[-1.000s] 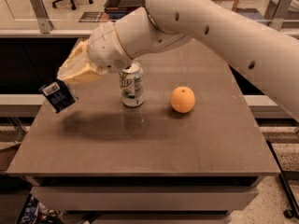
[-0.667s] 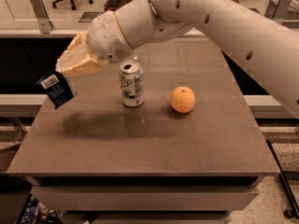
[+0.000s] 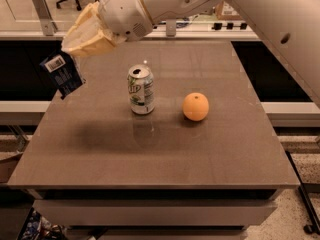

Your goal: Pick rxbar blueberry

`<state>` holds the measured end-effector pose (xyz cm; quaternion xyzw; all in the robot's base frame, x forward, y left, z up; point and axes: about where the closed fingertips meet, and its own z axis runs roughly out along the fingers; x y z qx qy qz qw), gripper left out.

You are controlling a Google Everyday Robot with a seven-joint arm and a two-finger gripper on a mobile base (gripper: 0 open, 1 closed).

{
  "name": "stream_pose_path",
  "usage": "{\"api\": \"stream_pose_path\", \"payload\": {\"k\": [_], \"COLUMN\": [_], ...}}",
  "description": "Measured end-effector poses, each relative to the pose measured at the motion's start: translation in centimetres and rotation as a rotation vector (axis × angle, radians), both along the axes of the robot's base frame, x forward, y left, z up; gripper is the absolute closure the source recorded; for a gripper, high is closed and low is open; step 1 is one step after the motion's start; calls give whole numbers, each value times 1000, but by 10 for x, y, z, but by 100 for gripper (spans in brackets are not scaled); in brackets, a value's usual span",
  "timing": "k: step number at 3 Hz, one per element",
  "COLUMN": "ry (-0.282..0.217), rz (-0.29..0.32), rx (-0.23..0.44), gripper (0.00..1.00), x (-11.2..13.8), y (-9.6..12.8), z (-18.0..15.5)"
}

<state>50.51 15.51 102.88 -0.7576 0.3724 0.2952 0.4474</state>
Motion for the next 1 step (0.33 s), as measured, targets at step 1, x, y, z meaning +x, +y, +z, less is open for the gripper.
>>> {"api": "stream_pose_path", "payload": {"k": [1], "ry": [0], "rz": [0], "rx": [0], "gripper": [100], "x": [0], "y": [0], "z": [0]}}
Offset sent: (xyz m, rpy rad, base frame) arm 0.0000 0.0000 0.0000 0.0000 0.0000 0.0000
